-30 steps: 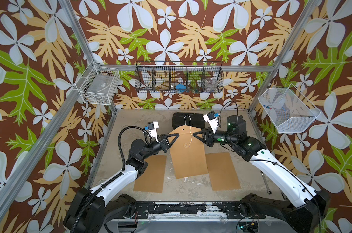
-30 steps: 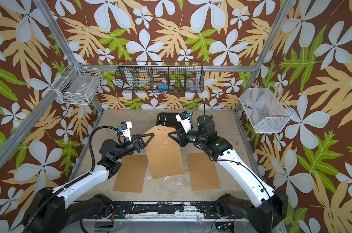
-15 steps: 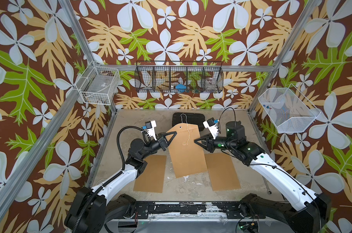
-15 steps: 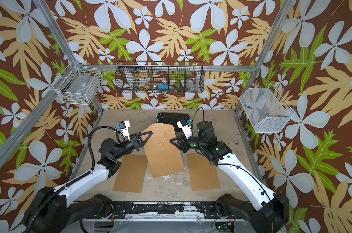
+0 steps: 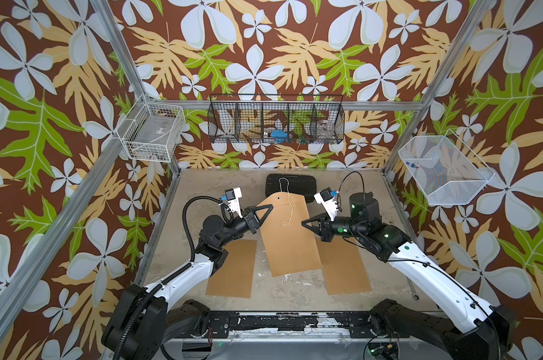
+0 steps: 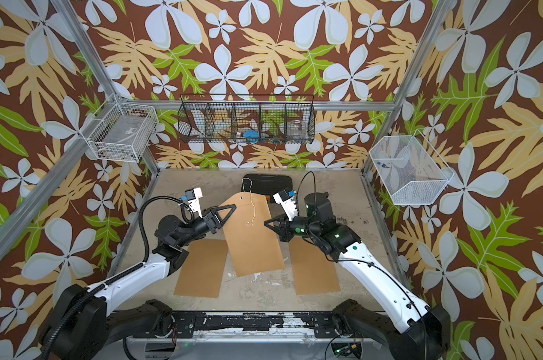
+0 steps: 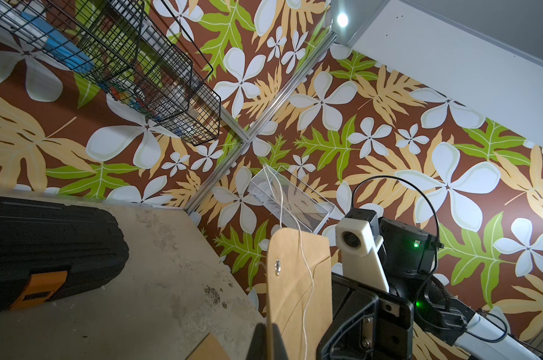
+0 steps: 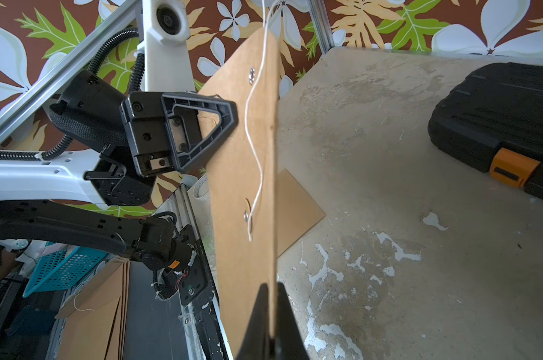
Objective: Open the file bag
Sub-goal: Place the file bag at the center of the board.
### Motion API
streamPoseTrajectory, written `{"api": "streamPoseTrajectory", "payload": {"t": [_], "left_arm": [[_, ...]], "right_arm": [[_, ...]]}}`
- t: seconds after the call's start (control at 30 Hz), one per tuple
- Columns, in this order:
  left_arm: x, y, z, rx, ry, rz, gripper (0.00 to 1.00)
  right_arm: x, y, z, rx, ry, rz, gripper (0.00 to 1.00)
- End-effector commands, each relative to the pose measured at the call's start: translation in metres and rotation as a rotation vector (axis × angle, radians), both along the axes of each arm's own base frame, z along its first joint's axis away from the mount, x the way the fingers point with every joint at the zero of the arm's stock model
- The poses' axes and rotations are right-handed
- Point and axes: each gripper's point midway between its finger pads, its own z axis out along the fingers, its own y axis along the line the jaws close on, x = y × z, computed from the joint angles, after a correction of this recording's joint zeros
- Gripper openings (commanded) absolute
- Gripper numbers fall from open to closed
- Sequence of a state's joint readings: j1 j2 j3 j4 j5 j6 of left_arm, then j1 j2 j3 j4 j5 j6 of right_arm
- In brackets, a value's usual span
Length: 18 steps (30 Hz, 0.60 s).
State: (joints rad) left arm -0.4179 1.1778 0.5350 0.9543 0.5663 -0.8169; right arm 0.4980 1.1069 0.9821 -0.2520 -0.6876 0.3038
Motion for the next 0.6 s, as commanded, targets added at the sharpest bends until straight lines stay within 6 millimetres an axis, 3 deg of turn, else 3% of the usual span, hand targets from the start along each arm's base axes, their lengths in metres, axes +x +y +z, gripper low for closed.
{"api": "streamPoseTrajectory", "payload": {"t": [0.0,0.2,0.43,0.57], "left_arm": [[0.004,0.007,0.002,-0.013,-0.007,0.047,0.14],[0.006,0.015,-0.008,0.046,0.027,0.109,0.32],[0.003,0.030,-0.013,0.136,0.047,0.189,0.41],[0.000,0.038,-0.015,0.181,0.055,0.222,0.41]], "right_arm": [[0.006,-0.006,0.000,-0.023,-0.008,-0.048,0.00],[0.008,-0.011,-0.009,-0.060,0.011,-0.076,0.00],[0.008,-0.017,-0.023,-0.100,0.041,-0.104,0.00],[0.007,-0.019,-0.034,-0.118,0.075,-0.115,0.00]]}}
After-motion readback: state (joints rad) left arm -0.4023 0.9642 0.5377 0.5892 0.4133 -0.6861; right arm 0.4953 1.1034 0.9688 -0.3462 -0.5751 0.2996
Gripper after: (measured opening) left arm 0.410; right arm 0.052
